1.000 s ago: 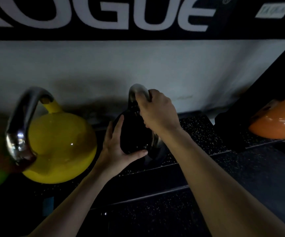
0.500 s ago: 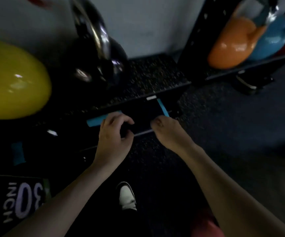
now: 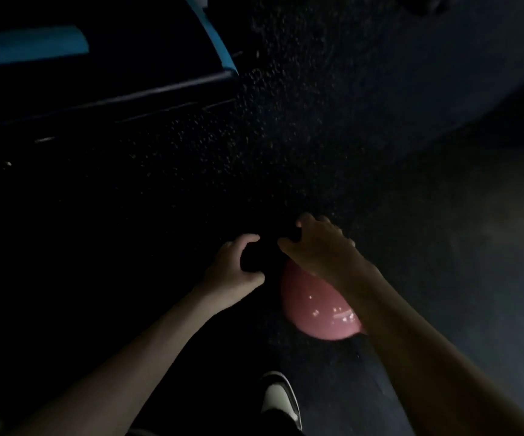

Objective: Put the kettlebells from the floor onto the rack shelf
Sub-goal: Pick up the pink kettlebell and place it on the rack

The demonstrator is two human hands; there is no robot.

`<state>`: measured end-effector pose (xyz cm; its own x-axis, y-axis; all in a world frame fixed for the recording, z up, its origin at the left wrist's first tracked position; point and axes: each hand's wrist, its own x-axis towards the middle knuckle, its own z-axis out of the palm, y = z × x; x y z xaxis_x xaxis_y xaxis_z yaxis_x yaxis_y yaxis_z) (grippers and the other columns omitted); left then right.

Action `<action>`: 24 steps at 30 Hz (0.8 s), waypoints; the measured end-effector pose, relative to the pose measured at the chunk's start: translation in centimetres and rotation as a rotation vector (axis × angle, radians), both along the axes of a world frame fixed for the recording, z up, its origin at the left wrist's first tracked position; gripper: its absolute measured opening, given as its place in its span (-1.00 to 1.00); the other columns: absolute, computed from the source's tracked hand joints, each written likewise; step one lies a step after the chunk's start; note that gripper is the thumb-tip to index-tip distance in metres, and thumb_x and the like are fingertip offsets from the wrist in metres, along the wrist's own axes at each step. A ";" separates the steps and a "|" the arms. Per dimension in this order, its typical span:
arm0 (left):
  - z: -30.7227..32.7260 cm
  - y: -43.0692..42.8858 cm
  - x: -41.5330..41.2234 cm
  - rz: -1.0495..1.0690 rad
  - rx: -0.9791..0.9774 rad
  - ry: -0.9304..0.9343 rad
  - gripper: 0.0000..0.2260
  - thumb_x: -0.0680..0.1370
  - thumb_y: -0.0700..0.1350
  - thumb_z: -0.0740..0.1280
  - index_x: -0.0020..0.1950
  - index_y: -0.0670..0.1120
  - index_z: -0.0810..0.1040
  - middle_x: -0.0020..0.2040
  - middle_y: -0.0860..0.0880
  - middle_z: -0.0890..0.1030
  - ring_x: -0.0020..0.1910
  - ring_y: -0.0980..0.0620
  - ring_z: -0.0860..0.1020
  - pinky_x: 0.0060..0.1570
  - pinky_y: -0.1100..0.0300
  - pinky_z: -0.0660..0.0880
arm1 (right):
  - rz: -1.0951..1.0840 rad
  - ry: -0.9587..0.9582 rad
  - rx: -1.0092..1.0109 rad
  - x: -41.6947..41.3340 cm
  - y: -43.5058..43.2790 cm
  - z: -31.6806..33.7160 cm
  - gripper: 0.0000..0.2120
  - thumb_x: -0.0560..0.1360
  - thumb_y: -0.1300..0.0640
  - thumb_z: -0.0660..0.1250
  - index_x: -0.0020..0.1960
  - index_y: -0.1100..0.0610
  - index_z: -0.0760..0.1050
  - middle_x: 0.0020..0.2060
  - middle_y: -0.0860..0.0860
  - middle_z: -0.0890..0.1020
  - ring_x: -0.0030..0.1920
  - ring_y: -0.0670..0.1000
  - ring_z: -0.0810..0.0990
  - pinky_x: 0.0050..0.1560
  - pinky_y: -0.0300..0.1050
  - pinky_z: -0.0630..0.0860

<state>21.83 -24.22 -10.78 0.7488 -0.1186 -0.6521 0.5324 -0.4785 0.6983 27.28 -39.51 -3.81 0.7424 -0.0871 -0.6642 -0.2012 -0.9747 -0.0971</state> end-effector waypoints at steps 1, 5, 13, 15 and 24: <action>-0.8 -1.1 -1.4 -0.023 -0.026 0.052 -0.27 0.38 -0.09 0.44 0.46 0.33 0.24 0.37 0.13 0.30 0.17 0.23 0.40 0.00 0.33 0.34 | 0.035 -0.013 -0.049 -1.3 -1.3 -0.4 -0.42 0.48 -0.24 0.28 0.38 0.06 0.37 0.32 0.14 0.45 0.34 0.24 0.43 0.26 0.24 0.38; -2.2 -5.7 -4.2 -0.119 -0.144 0.095 0.01 0.35 -0.16 0.55 0.60 0.19 -0.02 0.60 0.00 0.12 0.54 0.04 0.18 0.40 0.20 0.23 | -0.005 -0.023 -0.020 -3.1 -6.9 -0.6 -0.28 0.38 -0.12 0.52 0.42 0.09 0.32 0.28 0.18 0.48 0.27 0.27 0.51 0.15 0.18 0.53; -2.9 -14.2 -7.2 -0.213 0.178 0.013 0.33 0.21 0.21 0.59 0.40 0.19 -0.55 0.61 -0.19 -0.18 0.59 -0.18 0.03 0.47 0.02 0.15 | -0.345 0.120 0.259 -4.3 -10.6 -1.6 -0.71 0.48 0.11 0.37 0.09 0.30 0.54 -0.37 0.03 0.63 -0.53 -0.06 0.61 -0.62 -0.25 0.44; -3.2 -14.7 -7.7 -0.165 0.219 -0.076 0.29 0.24 0.21 0.58 0.38 0.21 -0.54 0.62 -0.16 -0.15 0.59 -0.15 0.03 0.48 0.05 0.13 | -0.265 0.102 0.228 -4.2 -10.2 -1.4 -0.74 0.50 0.11 0.34 0.06 0.30 0.51 -0.28 0.11 0.70 -0.36 0.06 0.71 -0.52 -0.19 0.55; 1.0 -10.3 -5.1 0.051 0.029 -0.262 0.25 0.08 0.03 0.66 0.52 0.33 -0.11 0.50 -0.03 0.17 0.32 0.13 0.25 0.18 0.35 0.29 | -0.212 0.076 0.368 0.1 -6.5 5.3 -0.89 0.47 0.23 0.33 -0.24 0.17 0.51 -0.59 0.02 0.59 -0.73 -0.13 0.48 -0.68 -0.33 0.37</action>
<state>16.76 -34.52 -9.77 0.8971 -0.0605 -0.4377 0.3591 -0.4775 0.8019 27.34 -45.97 1.46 0.6813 0.0199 -0.7318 -0.4138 -0.8142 -0.4074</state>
